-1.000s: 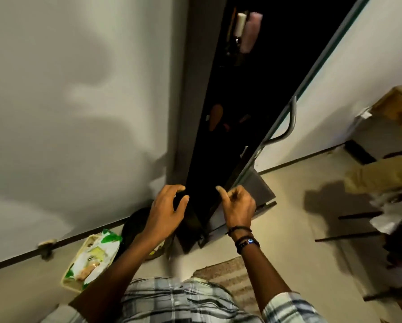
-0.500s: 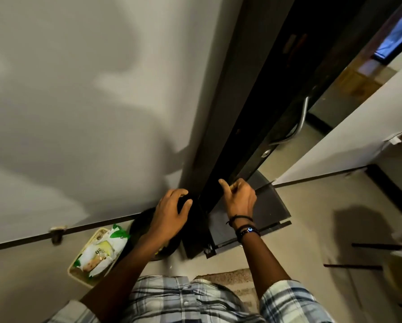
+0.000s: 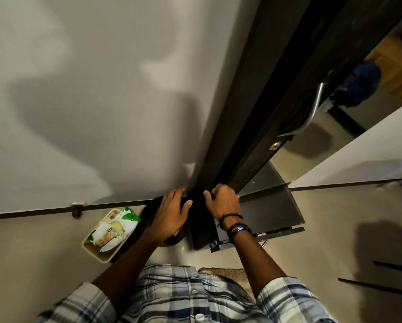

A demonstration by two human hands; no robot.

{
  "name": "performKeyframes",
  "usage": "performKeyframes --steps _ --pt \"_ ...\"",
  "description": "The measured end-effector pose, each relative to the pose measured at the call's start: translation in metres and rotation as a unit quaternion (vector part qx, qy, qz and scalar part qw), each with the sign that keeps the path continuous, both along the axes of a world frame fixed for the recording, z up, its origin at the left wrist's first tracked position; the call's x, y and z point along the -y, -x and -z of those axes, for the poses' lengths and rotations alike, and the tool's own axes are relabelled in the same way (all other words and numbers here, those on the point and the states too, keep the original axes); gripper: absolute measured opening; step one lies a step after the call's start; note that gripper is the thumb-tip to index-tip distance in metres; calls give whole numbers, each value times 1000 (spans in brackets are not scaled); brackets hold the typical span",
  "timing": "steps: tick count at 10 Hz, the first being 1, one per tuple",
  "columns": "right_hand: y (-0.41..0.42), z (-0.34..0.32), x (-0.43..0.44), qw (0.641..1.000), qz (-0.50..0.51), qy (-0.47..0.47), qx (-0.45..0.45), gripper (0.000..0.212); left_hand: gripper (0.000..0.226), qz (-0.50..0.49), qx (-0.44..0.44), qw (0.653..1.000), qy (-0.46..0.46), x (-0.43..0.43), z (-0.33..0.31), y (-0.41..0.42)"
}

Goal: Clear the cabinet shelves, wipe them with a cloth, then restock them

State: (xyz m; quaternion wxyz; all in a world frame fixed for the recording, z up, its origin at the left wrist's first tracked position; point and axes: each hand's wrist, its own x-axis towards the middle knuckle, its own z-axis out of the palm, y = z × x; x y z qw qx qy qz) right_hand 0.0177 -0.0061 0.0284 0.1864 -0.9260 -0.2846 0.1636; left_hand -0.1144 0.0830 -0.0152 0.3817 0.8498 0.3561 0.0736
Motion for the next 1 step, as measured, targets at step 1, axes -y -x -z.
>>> performKeyframes --steps 1 --pt "11 4 -13 996 -72 -25 -35 46 63 -1 -14 1000 -15 -6 6 -3"
